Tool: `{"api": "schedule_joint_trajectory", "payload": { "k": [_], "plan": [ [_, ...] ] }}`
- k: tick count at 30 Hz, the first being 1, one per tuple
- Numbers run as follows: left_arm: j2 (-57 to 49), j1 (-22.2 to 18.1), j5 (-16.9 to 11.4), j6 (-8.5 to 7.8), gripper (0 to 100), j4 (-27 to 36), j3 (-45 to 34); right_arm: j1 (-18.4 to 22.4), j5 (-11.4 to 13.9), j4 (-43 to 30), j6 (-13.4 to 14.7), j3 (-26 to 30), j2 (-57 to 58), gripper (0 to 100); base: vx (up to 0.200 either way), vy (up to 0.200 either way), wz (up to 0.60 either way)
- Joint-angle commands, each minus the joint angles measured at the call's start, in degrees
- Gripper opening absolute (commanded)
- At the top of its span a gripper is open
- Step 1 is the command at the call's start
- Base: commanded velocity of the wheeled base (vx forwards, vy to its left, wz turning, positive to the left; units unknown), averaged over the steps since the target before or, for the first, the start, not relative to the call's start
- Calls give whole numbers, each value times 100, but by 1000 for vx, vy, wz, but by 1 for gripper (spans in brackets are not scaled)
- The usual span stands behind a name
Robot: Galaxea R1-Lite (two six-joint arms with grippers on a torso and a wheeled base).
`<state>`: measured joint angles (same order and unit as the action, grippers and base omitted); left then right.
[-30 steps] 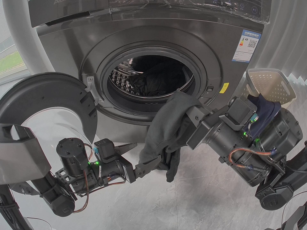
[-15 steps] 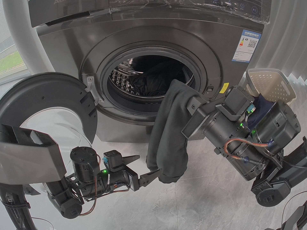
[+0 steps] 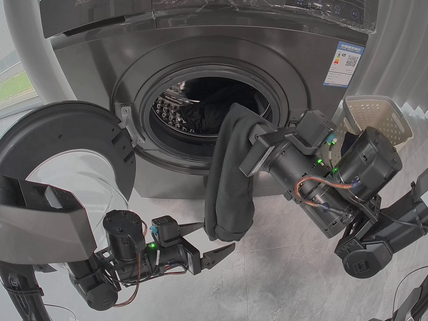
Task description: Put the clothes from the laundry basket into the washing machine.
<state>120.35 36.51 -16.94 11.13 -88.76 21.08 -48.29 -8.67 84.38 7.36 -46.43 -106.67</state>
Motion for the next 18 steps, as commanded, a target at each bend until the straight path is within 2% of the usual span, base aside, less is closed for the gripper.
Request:
{"api": "schedule_joint_trajectory", "payload": {
  "k": [1,5,10,18],
  "plan": [
    [-2,137,-2,3,100,-1,19,30,-3,-54,2,-208,-135,0,0,0,0],
    [121,216,16,-23,100,-1,133,39,-12,-221,2,-612,-258,0,0,0,0],
    [332,190,16,-296,100,-1,292,39,-12,-352,2,-815,-276,0,0,0,0],
    [762,207,7,-313,100,-1,696,39,-12,-502,2,-982,-284,0,0,0,0]
  ]
}}
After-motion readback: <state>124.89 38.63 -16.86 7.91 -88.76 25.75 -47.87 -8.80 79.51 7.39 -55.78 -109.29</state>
